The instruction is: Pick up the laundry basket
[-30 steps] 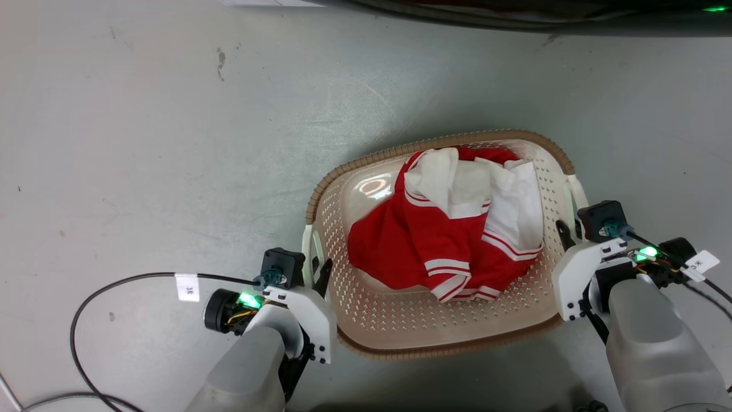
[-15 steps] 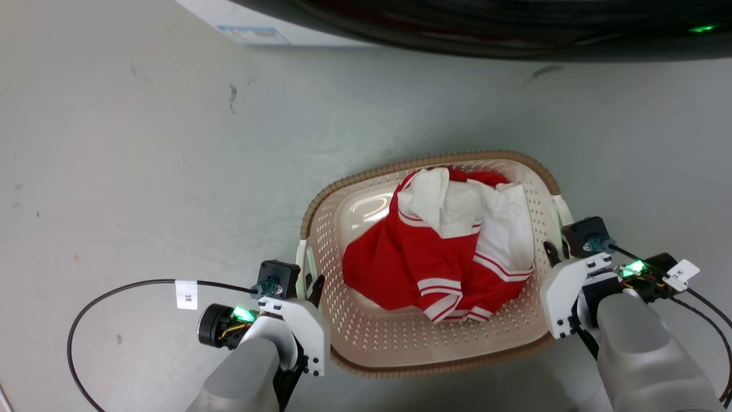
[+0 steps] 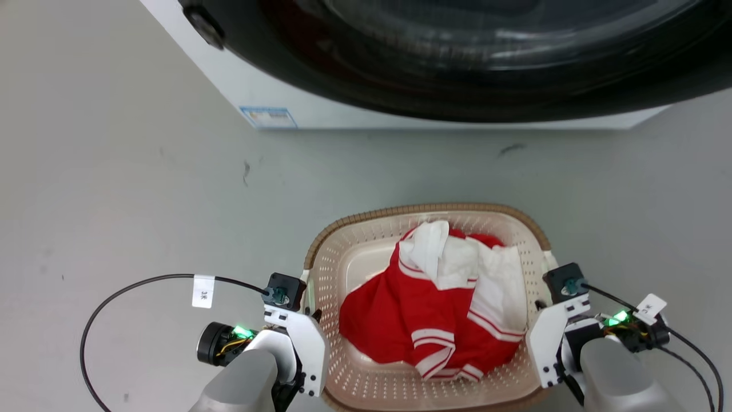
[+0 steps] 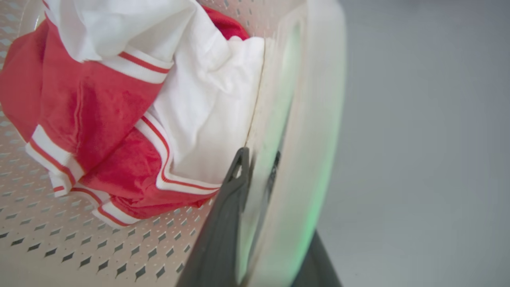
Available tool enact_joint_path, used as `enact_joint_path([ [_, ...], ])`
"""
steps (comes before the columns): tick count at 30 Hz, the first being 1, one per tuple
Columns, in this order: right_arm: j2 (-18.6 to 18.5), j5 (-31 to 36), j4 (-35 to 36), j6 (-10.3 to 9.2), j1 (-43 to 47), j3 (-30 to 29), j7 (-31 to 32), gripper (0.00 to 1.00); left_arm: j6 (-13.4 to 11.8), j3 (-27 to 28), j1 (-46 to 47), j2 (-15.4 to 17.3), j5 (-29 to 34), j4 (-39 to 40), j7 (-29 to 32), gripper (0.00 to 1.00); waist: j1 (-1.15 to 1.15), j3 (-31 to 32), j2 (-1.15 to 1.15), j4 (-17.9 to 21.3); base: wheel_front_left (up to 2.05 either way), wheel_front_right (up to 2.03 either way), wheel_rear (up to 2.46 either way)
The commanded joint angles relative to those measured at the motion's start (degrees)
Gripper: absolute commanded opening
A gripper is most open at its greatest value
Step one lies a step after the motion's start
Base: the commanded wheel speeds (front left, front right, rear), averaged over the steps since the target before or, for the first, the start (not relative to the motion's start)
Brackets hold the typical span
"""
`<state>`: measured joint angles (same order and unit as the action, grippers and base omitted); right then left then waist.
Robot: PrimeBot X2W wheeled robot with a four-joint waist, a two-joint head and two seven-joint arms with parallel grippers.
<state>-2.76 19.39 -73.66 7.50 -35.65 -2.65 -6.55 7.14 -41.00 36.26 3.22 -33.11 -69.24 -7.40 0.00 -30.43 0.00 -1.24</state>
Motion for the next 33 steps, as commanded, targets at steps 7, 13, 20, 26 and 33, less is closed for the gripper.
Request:
enact_joint_path([
  [7, -0.17, -9.19, -0.33, 0.06, 3.58, 10.19, 6.58, 0.0, 0.51, -5.45, 0.82, 2.11, -3.59, 2.42, 6.69, 0.0, 0.0, 8.94, 0.0, 0.04, 0.0, 0.0, 0.0],
  [13, -0.16, -16.83, -0.35, 0.07, 3.9, 17.42, 11.38, 0.0, 0.45, -9.57, 1.95, 4.73, -7.26, 4.51, 11.78, 0.0, 0.0, 13.79, 0.0, 0.18, 0.0, 0.0, 0.0],
  [20, -0.19, -24.26, 0.12, 0.11, 4.0, 24.94, 16.68, 0.0, 0.38, -13.7, 2.65, 7.11, -11.82, 6.17, 16.94, 0.0, 0.0, 19.31, 0.0, 0.84, 0.0, 0.0, 0.0],
  [26, -0.19, -30.41, 1.08, 0.13, 4.3, 29.83, 21.16, 0.0, 0.37, -17.19, 3.19, 8.58, -15.35, 7.03, 21.22, 0.0, 0.0, 23.09, 0.0, 1.34, 0.0, 0.0, 0.0],
  [33, -0.19, -35.56, 1.29, 0.29, 4.77, 35.14, 24.97, 0.0, 0.38, -21.15, 4.22, 9.57, -18.92, 7.67, 26.03, 0.0, 0.0, 27.48, 0.0, 1.76, 0.0, 0.0, 0.0],
])
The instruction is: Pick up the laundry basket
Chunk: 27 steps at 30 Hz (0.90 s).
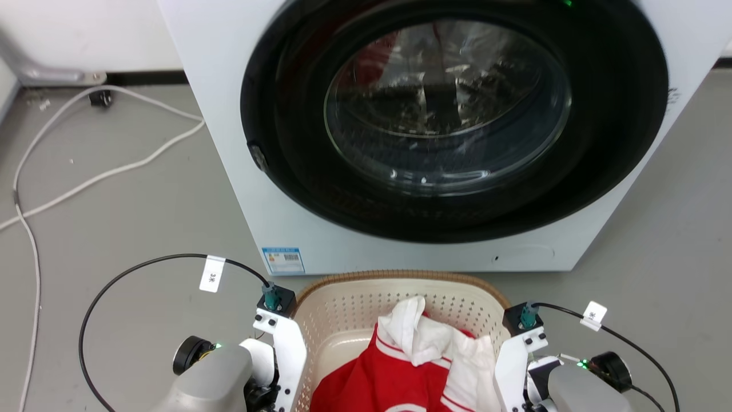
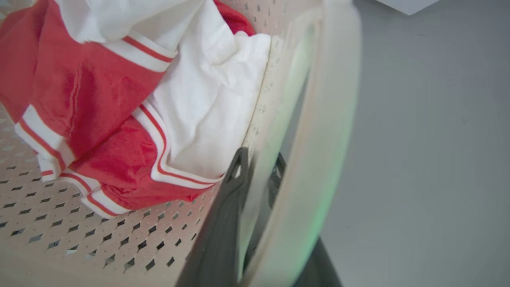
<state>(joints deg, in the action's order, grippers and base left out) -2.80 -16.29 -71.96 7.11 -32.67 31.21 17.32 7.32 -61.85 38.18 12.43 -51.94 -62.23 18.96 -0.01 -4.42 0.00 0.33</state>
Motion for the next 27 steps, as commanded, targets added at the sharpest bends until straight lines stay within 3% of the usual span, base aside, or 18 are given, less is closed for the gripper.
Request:
enact_joint_path([
  [1, -0.16, -0.44, -0.49, 0.68, 1.91, 1.81, 1.57, 0.0, 0.19, -0.68, 2.37, 0.35, -0.63, 0.75, 0.15, 0.0, 0.01, 2.2, 0.0, 0.22, 0.0, 0.0, 0.0],
  [27, -2.43, -11.99, 0.14, 0.7, 0.43, 12.82, 5.24, 0.0, 0.19, -8.64, 3.55, 1.21, -8.44, -0.44, 3.35, 0.0, 0.01, 7.32, 0.0, 0.39, 0.0, 0.0, 0.0],
])
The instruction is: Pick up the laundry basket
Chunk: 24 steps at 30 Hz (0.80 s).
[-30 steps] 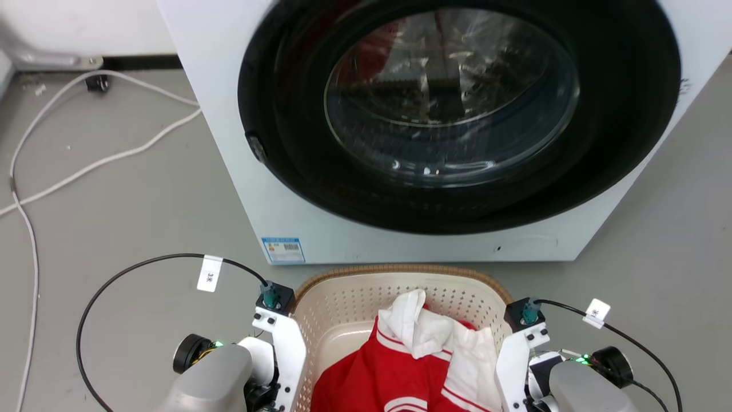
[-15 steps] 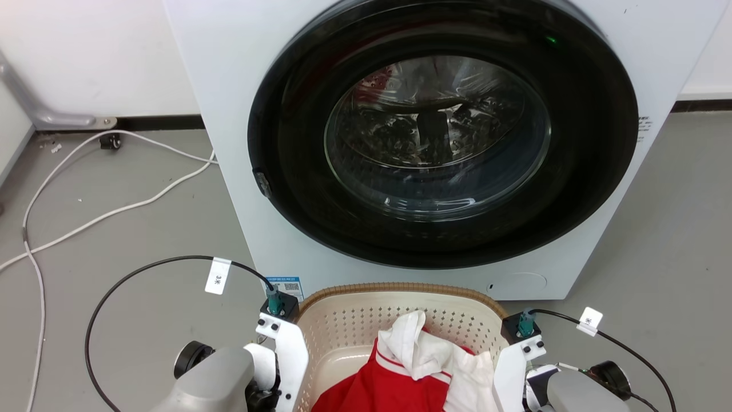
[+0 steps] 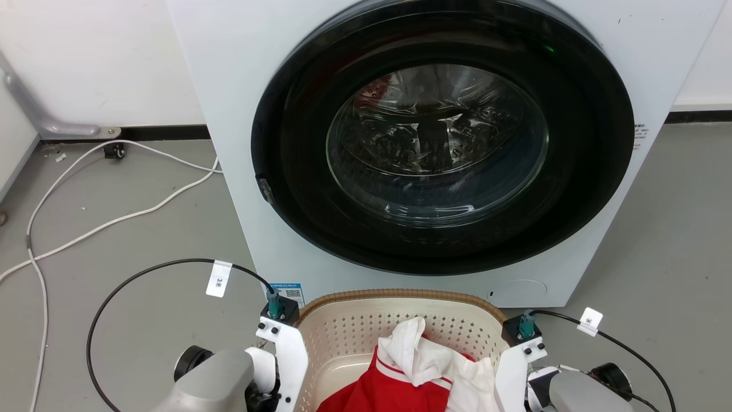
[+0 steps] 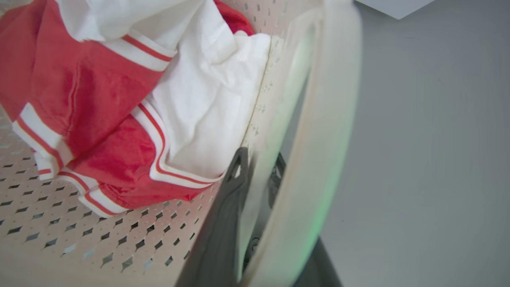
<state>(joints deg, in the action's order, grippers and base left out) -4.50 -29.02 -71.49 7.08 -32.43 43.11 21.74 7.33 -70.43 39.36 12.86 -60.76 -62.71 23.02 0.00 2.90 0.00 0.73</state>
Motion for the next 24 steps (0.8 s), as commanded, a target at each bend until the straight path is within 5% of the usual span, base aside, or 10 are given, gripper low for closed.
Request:
enact_joint_path([
  [1, -0.81, 0.4, -0.27, 0.74, 0.14, 1.34, 0.88, 0.0, 0.18, -0.24, 2.45, 0.79, 0.17, -0.03, -0.72, 0.0, 0.0, 0.02, 0.0, -0.02, 0.0, 0.0, 0.0],
  [24, -1.9, -6.68, -0.86, 0.74, -0.66, 8.12, 0.58, 0.0, 0.13, -2.4, 2.79, 0.8, -1.94, -0.57, -0.35, 0.0, 0.0, -0.28, 0.0, 0.08, 0.0, 0.0, 0.0],
])
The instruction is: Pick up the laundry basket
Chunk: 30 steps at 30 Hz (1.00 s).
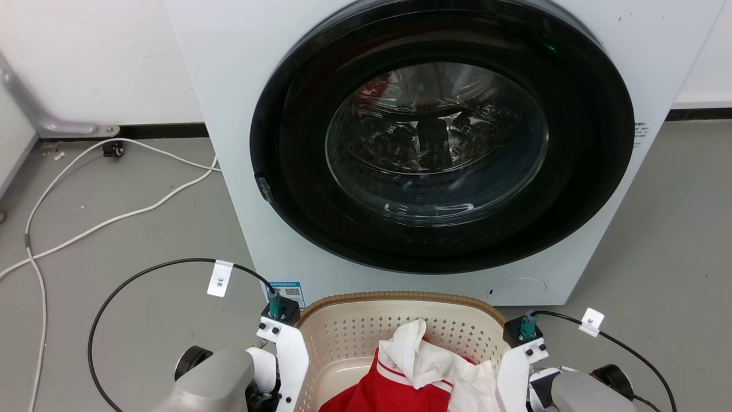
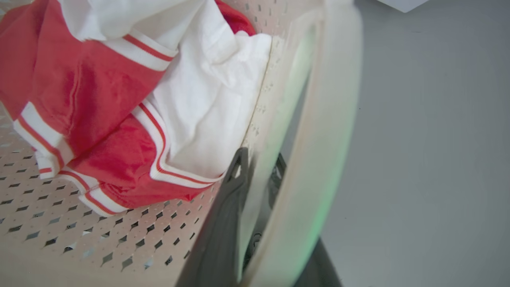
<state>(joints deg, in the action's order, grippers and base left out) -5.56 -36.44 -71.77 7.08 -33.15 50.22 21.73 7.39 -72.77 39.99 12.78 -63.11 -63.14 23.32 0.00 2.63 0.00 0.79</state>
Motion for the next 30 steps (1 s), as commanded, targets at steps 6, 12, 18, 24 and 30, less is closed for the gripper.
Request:
enact_joint_path([
  [6, -0.89, -0.78, -0.73, 0.74, -0.15, 2.24, 0.32, 0.0, 0.08, -0.29, 2.19, 0.86, 0.34, -0.06, -0.52, 0.0, 0.0, -0.29, 0.0, 0.04, 0.0, 0.0, 0.0],
  [12, -0.84, -2.12, -0.86, 0.74, -0.43, 3.45, 0.18, 0.0, 0.08, -0.42, 2.17, 0.8, 0.06, -0.02, -0.41, 0.0, 0.0, -0.49, 0.0, 0.05, 0.0, 0.0, 0.0],
  [18, -0.92, -3.12, -1.04, 0.74, -0.51, 4.65, -0.04, 0.0, 0.08, -0.51, 1.88, 0.98, -0.07, -0.11, -0.41, 0.0, 0.0, -0.41, 0.0, 0.0, 0.0, 0.0, 0.0],
  [24, -1.02, -4.17, -1.23, 0.74, -0.18, 5.87, -0.11, 0.0, 0.08, -0.55, 1.56, 0.96, 0.02, -0.14, -0.61, 0.0, 0.0, -0.24, 0.0, -0.16, 0.0, 0.0, 0.0],
  [30, -1.09, -5.23, -1.37, 0.74, -0.15, 6.81, -0.16, 0.0, 0.08, -0.59, 1.48, 0.89, 0.06, -0.15, -0.65, 0.0, 0.0, -0.18, 0.0, -0.23, 0.0, 0.0, 0.0],
])
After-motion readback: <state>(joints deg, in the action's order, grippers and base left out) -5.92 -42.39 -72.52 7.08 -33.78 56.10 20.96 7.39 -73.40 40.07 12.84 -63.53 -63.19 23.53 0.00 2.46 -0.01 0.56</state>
